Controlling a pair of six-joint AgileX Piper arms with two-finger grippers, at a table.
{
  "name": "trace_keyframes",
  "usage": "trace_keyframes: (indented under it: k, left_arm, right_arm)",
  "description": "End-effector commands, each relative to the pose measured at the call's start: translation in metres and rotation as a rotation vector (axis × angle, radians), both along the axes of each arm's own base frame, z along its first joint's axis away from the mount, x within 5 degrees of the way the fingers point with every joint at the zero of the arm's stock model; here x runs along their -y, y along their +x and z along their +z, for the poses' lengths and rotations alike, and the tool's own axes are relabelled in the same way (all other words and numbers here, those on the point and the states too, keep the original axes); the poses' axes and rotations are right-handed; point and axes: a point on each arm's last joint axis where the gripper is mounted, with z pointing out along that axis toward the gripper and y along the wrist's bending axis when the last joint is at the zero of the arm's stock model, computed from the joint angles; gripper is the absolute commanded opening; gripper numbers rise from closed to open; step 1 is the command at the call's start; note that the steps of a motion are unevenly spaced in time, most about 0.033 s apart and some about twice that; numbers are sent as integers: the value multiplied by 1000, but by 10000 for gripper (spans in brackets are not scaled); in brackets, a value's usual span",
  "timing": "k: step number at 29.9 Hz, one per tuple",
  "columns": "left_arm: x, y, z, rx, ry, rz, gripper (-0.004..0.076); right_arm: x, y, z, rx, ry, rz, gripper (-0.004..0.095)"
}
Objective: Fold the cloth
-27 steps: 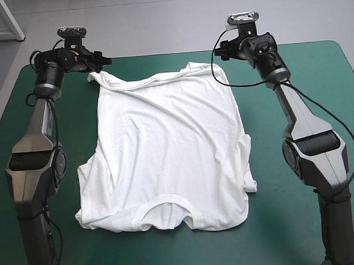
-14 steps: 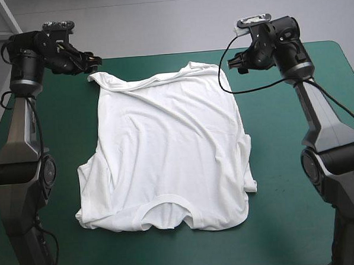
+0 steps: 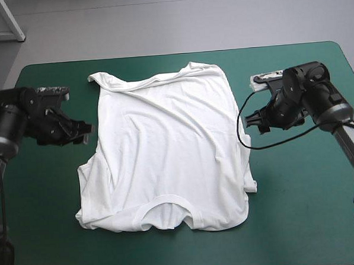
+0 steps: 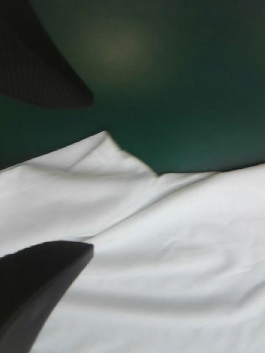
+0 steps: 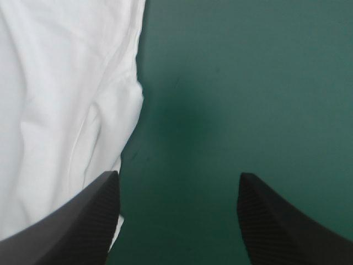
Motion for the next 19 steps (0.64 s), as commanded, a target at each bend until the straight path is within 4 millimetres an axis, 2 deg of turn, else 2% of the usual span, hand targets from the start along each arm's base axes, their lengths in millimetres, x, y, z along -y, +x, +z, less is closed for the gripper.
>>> trace_keyframes:
  k: [1, 2, 7, 11, 14, 19]
  left_arm:
    - [3, -44, -1, -40, -39, 16, 492]
    - [3, -54, -8, -60, -39, 17, 491]
    - [3, -82, -39, -162, -36, 19, 491]
    - [5, -90, -63, -239, -32, 16, 491]
    - [10, -91, -73, -239, -17, 13, 491]
    - [20, -95, -91, -237, -9, -17, 491]
  right_arm:
    - [-2, -24, 11, 43, 54, 22, 579]
    - [-5, -30, 7, 20, 75, 34, 579]
    - [-17, -50, -13, -55, 88, 83, 580]
    - [-28, -59, -30, -95, 80, 121, 579]
    - [-34, -66, -40, -132, 71, 140, 579]
    - [-32, -78, -48, -153, 53, 135, 579]
